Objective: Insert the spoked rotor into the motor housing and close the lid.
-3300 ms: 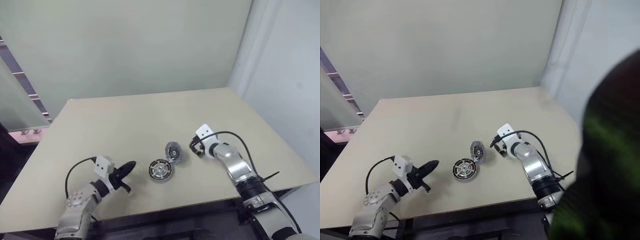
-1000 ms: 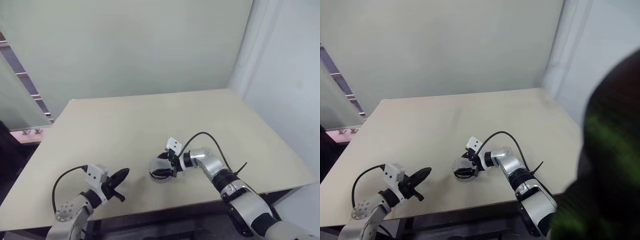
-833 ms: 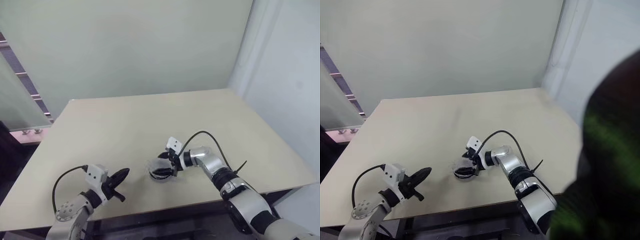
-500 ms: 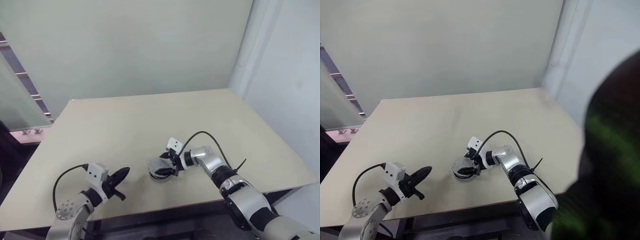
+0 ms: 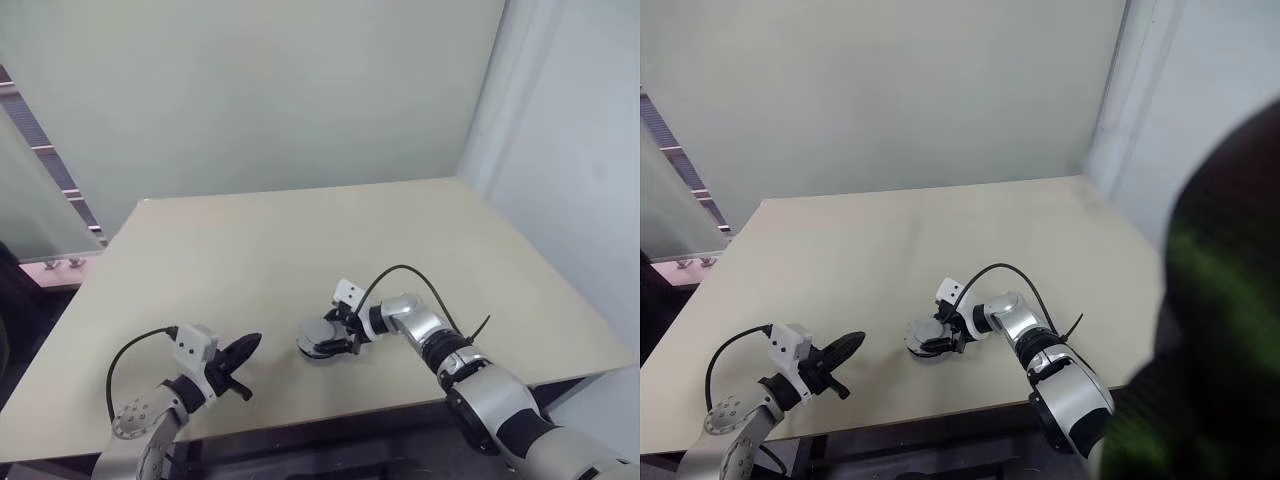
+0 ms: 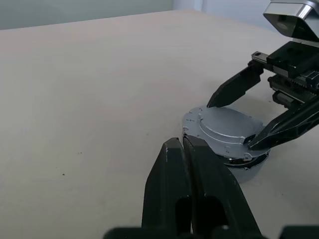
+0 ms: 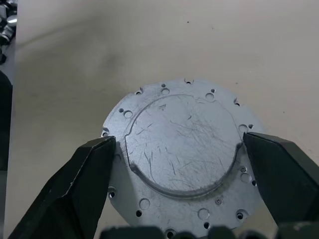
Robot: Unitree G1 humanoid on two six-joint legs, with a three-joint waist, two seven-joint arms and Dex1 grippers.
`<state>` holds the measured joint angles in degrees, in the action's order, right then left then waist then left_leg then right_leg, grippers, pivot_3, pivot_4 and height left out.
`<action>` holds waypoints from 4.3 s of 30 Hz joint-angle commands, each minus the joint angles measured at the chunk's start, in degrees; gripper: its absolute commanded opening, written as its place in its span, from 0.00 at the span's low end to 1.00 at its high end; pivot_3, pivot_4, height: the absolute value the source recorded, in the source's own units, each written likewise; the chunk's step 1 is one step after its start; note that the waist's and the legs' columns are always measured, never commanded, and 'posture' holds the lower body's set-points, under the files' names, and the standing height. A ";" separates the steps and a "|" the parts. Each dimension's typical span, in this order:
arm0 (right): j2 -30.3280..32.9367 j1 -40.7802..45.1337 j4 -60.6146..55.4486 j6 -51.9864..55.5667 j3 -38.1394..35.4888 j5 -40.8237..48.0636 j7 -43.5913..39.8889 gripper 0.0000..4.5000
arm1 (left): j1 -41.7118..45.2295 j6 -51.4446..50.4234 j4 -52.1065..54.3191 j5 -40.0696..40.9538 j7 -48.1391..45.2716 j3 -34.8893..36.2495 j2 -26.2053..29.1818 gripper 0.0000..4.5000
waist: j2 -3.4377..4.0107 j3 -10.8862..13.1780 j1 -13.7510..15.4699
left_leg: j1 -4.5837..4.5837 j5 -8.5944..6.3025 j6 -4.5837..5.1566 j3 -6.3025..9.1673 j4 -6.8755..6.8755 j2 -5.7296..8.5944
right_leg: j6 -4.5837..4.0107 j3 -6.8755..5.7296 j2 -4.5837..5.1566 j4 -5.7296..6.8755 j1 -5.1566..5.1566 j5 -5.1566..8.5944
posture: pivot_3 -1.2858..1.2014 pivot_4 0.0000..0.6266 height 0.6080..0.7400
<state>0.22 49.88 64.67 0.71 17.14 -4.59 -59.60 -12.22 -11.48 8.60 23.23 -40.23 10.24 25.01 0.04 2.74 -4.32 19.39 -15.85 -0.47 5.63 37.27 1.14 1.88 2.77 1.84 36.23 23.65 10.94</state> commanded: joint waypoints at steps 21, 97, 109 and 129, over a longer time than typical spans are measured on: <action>-1.20 1.88 -1.68 2.38 -0.10 -2.83 1.00 0.74 | 1.81 0.27 2.23 0.21 -0.31 -0.88 0.40 0.00 | 0.00 -0.01 -0.01 | -0.04 0.00 0.00 0.01 0.00 0.01 | 0.00 0.01 0.00 0.09 -0.01 0.00 | 0.52 0.00 1.00; -3.45 -8.97 -15.89 15.69 4.67 -4.97 10.35 0.74 | 4.19 3.54 -3.63 -1.93 -0.86 -1.70 0.09 0.00 | 0.00 0.01 -1.51 | -0.74 0.00 -0.02 -0.20 -0.12 -0.10 | -0.13 0.12 -0.03 0.47 -0.26 0.14 | 0.52 0.00 1.00; -1.98 -9.00 -16.68 14.47 7.43 -6.75 10.36 0.74 | 5.37 6.92 -8.51 -3.15 -2.58 -2.90 0.00 0.00 | 0.00 0.01 -1.49 | -0.74 0.00 -0.03 -0.20 -0.16 -0.11 | -0.13 0.09 -0.02 0.45 -0.23 0.15 | 0.52 0.00 1.00; -0.77 -8.45 -17.36 14.63 8.05 -6.41 9.78 0.74 | 9.62 -0.15 -11.52 -15.15 8.02 -13.45 -4.39 0.00 | 0.00 -0.01 -1.29 | -0.75 0.00 -0.02 -0.18 -0.24 -0.08 | -0.09 0.09 -0.01 0.42 -0.25 0.17 | 0.52 0.00 1.00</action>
<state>-1.28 42.13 45.79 13.70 23.38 -9.12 -49.65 -3.71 -11.22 -2.83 9.35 -33.29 -3.00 20.77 0.03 2.74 -5.61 18.64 -15.85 -0.49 5.47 37.02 1.07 1.80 2.84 1.84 36.64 23.39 11.11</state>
